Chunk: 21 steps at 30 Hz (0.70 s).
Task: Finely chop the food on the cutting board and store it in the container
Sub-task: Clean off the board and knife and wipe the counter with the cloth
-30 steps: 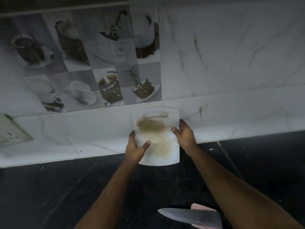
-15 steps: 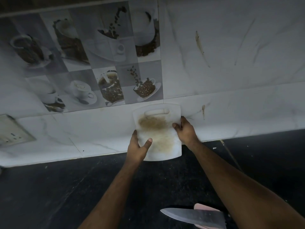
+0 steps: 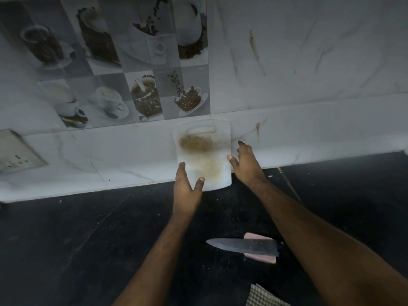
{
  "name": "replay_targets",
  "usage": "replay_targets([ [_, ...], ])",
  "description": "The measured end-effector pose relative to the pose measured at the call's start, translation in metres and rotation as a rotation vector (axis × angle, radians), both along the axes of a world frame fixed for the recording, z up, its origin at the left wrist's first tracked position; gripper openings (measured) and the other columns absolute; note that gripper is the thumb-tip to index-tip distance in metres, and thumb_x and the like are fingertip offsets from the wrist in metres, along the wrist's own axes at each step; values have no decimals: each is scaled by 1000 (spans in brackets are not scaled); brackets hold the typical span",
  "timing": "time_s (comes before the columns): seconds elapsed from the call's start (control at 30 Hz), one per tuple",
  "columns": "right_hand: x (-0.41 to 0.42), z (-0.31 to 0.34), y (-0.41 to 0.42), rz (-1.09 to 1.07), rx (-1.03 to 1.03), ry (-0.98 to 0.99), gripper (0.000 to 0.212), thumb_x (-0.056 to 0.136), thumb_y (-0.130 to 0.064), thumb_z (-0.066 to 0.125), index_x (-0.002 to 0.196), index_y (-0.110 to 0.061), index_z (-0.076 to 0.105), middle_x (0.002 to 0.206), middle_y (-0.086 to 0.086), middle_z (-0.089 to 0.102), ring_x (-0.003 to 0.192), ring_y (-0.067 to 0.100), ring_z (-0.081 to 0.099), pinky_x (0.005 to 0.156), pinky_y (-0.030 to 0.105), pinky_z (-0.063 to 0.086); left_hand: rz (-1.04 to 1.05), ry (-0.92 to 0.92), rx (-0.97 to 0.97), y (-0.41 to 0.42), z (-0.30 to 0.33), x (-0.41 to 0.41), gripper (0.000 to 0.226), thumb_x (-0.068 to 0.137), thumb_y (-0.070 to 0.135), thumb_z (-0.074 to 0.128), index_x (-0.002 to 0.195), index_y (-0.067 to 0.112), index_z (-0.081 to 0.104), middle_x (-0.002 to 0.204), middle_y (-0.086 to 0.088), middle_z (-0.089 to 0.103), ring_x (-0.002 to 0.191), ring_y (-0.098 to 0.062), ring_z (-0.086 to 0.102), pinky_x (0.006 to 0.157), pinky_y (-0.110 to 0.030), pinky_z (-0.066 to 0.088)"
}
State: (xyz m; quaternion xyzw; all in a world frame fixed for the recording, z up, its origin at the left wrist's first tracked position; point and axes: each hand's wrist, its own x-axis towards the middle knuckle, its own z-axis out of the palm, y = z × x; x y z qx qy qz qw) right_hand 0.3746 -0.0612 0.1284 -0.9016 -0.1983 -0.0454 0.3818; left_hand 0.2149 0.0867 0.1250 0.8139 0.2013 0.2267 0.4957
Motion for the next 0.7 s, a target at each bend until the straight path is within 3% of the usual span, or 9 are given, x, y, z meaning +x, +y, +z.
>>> replay_targets([
  [0.13, -45, 2, -11, 40, 7, -2, 64, 104, -36, 51, 155, -11, 24, 150, 12, 33, 126, 30, 55, 104, 49, 48, -65, -5, 30, -23, 11, -18, 78, 101, 27, 65, 164, 13, 20, 170, -2, 24, 154, -22, 29, 124, -46, 30],
  [0.27, -99, -11, -32, 103, 49, 45, 61, 103, -30, 53, 155, -12, 26, 146, 10, 34, 114, 22, 60, 103, 43, 49, -120, -1, 44, -47, 11, -44, 76, 101, 24, 66, 163, 11, 23, 168, -3, 29, 153, -19, 30, 123, -32, 26],
  [0.37, -141, -25, -52, 131, 94, 54, 62, 102, -26, 57, 155, -10, 29, 143, 9, 35, 112, 19, 60, 100, 39, 51, -156, 3, 58, -63, 1, -69, 75, 100, 22, 67, 161, 9, 26, 166, -6, 33, 152, -17, 30, 124, -31, 27],
  [0.47, -185, -34, -73, 136, 79, 79, 62, 102, -28, 56, 156, -14, 28, 146, 3, 32, 119, 14, 54, 94, 35, 53, -180, 16, 81, -75, -16, -96, 72, 100, 21, 67, 160, 8, 29, 162, 0, 35, 145, -4, 32, 115, -11, 26],
  [0.53, -215, -40, -89, 157, 64, 76, 60, 103, -29, 55, 156, -18, 29, 146, -2, 31, 123, 10, 52, 94, 36, 54, -196, 22, 80, -83, -26, -115, 71, 100, 22, 67, 159, 9, 31, 162, 0, 35, 144, -1, 32, 119, -18, 31],
  [0.6, -240, -48, -103, 188, 64, 80, 58, 102, -30, 55, 154, -18, 32, 146, -2, 33, 127, 10, 48, 101, 35, 50, -199, 32, 69, -92, -38, -131, 69, 100, 22, 67, 159, 9, 33, 163, -4, 37, 148, -12, 35, 121, -33, 35],
  [0.7, -265, -65, -121, 236, 28, 128, 58, 101, -29, 58, 153, -17, 35, 147, -3, 34, 129, 13, 50, 104, 35, 49, -162, 55, 35, -111, -52, -154, 63, 98, 18, 68, 154, 10, 41, 157, -3, 44, 144, -11, 41, 118, -29, 37],
])
